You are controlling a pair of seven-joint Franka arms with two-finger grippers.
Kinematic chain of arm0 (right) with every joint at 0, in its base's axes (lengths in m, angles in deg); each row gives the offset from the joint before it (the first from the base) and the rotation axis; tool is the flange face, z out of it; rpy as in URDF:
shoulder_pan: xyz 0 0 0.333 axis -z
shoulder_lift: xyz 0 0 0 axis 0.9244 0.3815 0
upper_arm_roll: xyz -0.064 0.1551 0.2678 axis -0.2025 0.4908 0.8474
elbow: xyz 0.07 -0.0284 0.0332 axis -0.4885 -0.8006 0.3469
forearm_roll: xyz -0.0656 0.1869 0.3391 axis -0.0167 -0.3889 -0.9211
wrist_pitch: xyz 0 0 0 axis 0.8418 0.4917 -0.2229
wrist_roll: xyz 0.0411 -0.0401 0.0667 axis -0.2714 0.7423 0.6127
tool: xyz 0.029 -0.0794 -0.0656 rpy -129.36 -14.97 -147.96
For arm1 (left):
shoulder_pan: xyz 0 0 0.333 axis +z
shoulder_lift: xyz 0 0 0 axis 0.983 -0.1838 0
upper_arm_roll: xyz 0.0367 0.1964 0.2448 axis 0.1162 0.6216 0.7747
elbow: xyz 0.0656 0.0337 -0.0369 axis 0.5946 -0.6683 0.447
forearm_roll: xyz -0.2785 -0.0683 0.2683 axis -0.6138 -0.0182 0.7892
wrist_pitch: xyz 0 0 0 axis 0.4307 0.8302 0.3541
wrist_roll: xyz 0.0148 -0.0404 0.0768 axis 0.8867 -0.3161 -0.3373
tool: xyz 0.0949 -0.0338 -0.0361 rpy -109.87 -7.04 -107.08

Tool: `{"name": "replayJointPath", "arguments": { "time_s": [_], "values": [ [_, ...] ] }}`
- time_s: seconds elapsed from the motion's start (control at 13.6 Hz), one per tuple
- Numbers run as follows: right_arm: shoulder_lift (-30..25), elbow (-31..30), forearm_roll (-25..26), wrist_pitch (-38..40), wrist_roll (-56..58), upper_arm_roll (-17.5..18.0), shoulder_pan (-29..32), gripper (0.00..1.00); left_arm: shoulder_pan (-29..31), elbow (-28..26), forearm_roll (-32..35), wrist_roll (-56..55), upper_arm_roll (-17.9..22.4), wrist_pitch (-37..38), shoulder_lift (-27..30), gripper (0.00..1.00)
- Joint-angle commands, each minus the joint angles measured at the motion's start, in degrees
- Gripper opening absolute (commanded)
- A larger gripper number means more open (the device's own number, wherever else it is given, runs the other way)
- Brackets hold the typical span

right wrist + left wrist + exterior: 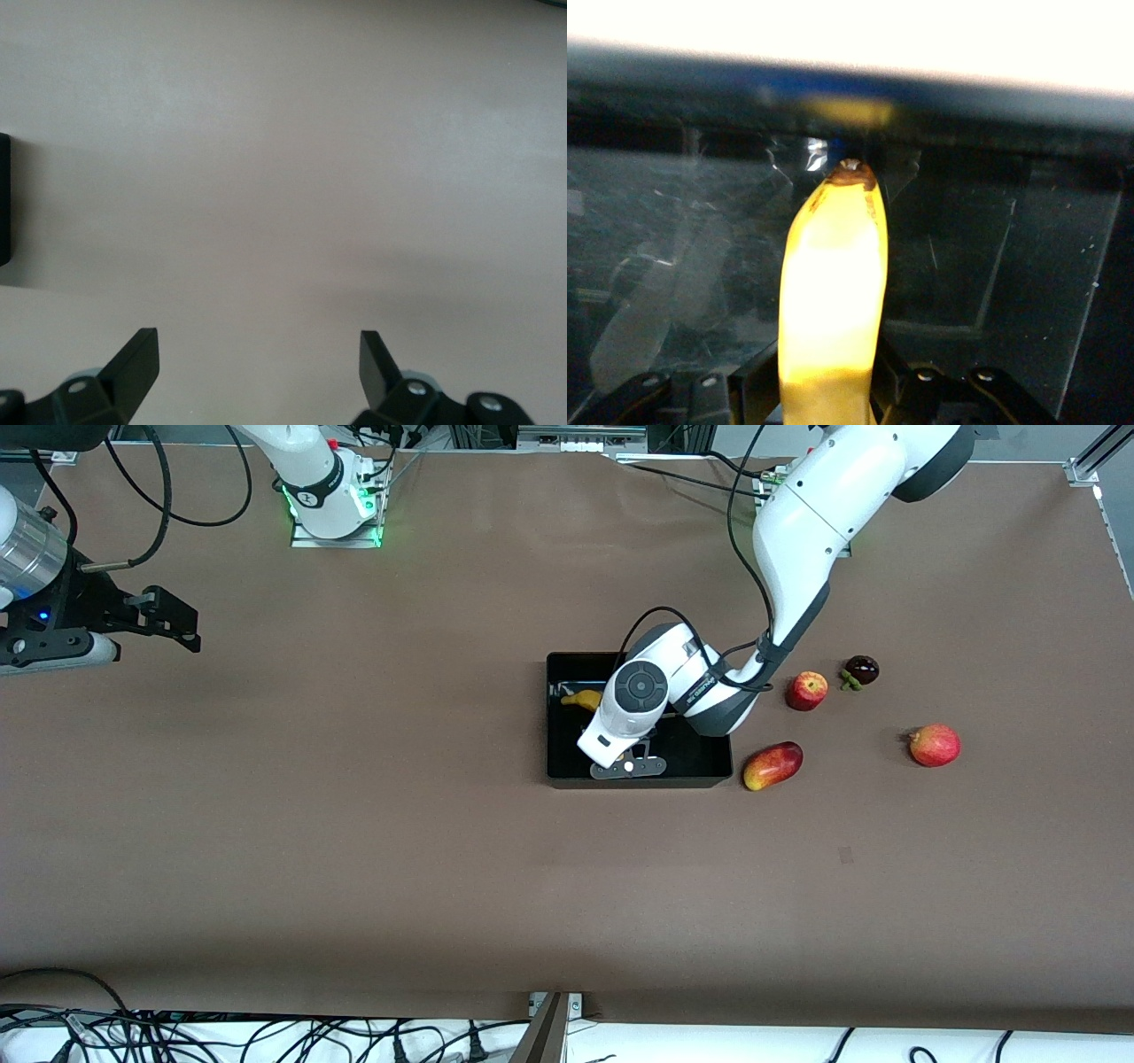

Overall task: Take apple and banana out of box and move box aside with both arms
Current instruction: 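Lower the left gripper and grasp the banana by its stem, then lift the banana out and lower it beside the mango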

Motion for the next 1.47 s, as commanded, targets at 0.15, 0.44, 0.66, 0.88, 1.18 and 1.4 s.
{"name": "replayJointPath", "arguments": {
  "time_s": [0.15,0.44,0.66,0.88,1.18,1.4],
  "values": [
    [0.3,1.0,0.0,0.3,-0.3,0.3,0.4,1.00,-0.3,4.3,1.1,-0.5,-0.2,15.0,6.1,0.00],
    [0.3,1.0,0.1,0.3,-0.3,0.3,0.4,1.00,0.3,5.3,-0.2,-0.1,-1.0,23.6,11.9,0.00],
    [0.3,1.0,0.0,0.3,-0.3,0.3,0.4,1.00,5.4,10.5,-0.5,9.3,-1.0,32.5,14.1,0.00],
    [0.3,1.0,0.0,0.3,-0.3,0.3,0.4,1.00,14.4,13.8,-0.5,25.6,-1.0,37.0,14.1,0.00],
    [0.3,1.0,0.1,0.5,-0.3,0.5,0.2,1.00,26.3,13.4,0.2,48.5,-0.8,36.6,12.8,0.00],
    [0.3,1.0,-0.1,0.8,-0.5,0.7,0.0,1.00,31.9,12.6,3.7,62.8,-0.3,33.9,8.4,0.00]
  ]
}}
